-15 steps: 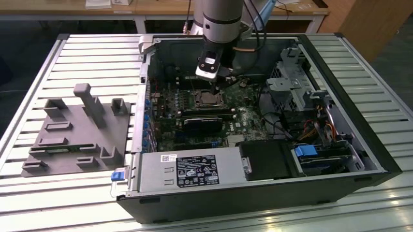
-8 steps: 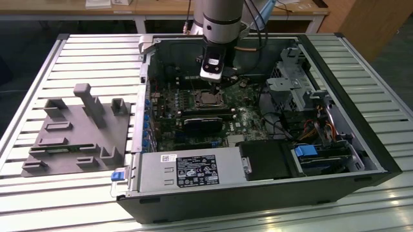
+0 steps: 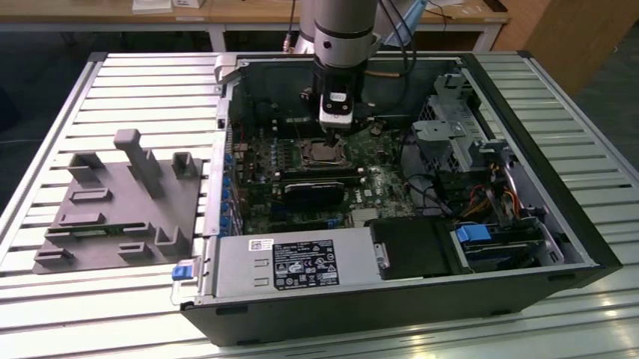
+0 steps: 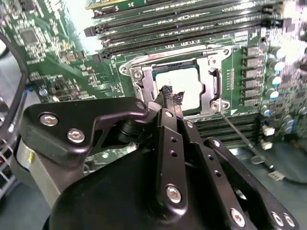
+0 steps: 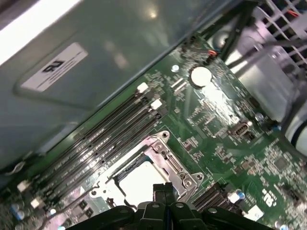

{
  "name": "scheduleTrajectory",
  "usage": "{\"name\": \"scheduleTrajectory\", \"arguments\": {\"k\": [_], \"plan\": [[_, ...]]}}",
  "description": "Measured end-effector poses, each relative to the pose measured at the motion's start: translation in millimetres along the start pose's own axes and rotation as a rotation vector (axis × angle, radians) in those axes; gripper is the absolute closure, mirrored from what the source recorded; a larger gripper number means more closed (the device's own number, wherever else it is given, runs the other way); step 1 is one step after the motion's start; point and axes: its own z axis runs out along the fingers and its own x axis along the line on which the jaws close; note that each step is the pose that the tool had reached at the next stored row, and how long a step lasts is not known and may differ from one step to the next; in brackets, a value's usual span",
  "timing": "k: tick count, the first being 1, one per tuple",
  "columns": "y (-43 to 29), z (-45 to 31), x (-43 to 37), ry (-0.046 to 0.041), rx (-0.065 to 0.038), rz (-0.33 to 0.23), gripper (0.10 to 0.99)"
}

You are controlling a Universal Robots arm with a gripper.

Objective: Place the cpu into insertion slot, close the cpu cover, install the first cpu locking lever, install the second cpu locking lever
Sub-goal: 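Close the cpu cover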

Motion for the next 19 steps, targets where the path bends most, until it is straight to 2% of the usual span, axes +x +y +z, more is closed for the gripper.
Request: {"name": "scheduleTrajectory", "arguments": {"k": [19], "plan": [[-0.1,1.7,0.0,0.0134,0.0,-0.346,0.98]]}}
